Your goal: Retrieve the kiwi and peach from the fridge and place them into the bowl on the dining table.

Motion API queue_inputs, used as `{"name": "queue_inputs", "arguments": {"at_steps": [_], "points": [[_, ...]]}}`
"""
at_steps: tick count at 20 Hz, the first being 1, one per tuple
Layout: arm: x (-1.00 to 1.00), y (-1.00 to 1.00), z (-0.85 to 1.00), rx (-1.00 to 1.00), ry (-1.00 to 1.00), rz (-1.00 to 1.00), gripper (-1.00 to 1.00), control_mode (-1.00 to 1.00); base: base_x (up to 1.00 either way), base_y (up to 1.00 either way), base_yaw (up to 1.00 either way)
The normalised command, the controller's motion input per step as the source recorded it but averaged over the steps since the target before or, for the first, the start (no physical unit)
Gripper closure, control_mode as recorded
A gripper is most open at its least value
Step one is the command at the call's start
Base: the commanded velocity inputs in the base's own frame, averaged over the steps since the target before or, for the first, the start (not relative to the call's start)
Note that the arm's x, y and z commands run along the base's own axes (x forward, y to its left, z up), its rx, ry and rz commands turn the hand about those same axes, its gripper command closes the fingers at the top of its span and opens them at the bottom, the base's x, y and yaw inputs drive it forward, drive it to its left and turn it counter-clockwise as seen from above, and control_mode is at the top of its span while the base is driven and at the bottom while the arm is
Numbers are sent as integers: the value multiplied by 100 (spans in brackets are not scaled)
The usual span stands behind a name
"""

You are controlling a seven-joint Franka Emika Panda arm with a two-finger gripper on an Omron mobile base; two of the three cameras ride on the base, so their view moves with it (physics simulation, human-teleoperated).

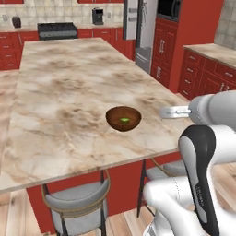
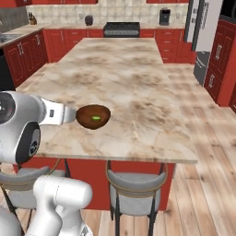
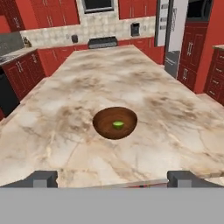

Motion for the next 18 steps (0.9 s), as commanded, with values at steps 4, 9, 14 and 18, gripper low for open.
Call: {"name": "queue_inputs", "arguments": {"at_steps": [4, 9, 14, 18], "points": [[0, 0, 0, 0, 0, 0, -100, 100, -100, -9, 3], [0, 0, 0, 0, 0, 0, -100, 100, -51, -86, -8], [0, 0, 0, 0, 0, 0, -100, 100, 0, -100, -20], [0, 0, 0, 0, 0, 0, -100, 100, 11, -100, -16]]}}
